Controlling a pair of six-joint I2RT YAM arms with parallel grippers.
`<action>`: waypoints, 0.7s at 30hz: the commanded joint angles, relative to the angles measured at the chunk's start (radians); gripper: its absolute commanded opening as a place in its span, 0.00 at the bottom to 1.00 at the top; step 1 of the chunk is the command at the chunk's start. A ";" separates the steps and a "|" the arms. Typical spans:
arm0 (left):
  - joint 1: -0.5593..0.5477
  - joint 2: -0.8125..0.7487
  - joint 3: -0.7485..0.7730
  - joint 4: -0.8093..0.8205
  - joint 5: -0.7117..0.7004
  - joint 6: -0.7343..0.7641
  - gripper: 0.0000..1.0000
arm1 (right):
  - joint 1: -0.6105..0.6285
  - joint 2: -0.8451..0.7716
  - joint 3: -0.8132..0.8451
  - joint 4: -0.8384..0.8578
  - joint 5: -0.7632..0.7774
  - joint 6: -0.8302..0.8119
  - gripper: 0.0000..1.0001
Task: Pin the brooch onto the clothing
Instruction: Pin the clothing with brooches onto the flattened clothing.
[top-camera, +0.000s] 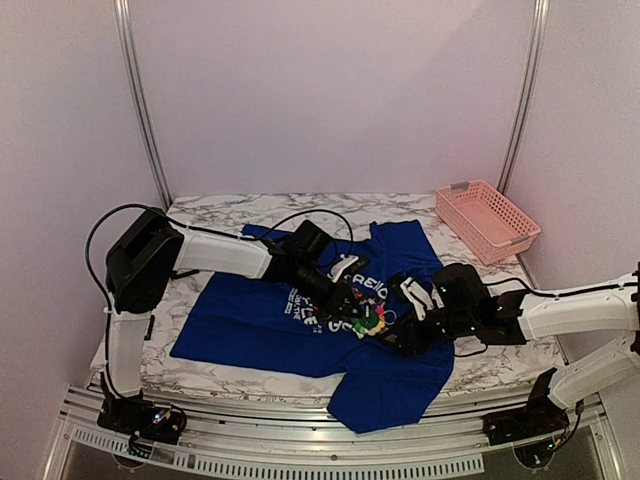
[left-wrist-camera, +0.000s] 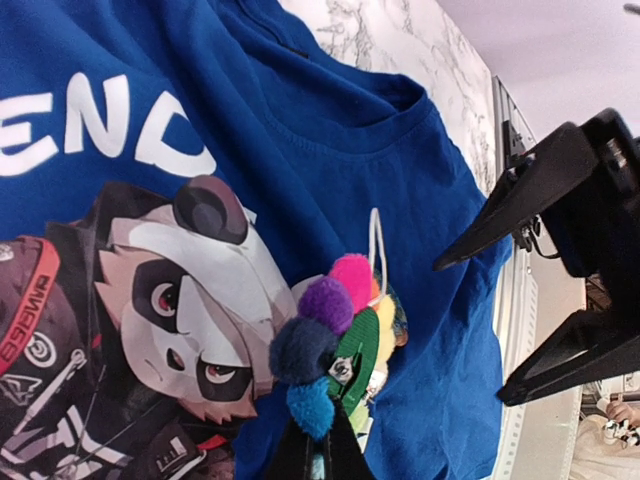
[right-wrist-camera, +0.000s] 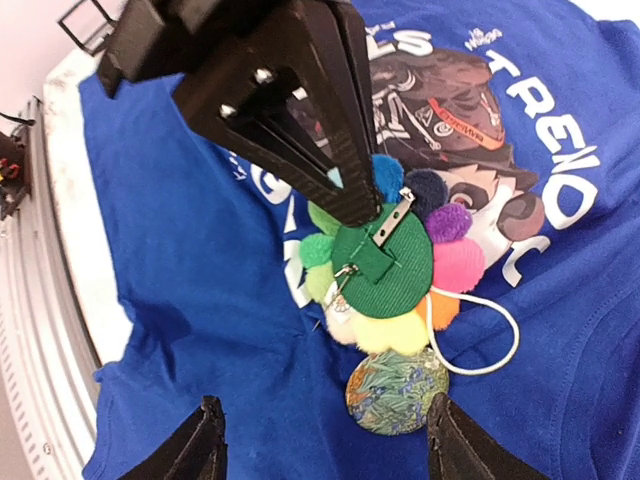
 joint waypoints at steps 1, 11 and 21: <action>0.019 0.002 -0.017 0.003 -0.008 -0.008 0.00 | 0.071 0.129 0.057 -0.009 0.145 0.004 0.67; 0.023 0.022 -0.013 0.027 0.005 -0.027 0.00 | 0.110 0.228 0.054 0.017 0.331 0.065 0.64; 0.019 0.035 -0.006 0.006 -0.002 -0.034 0.00 | 0.111 0.304 0.066 0.077 0.327 0.048 0.23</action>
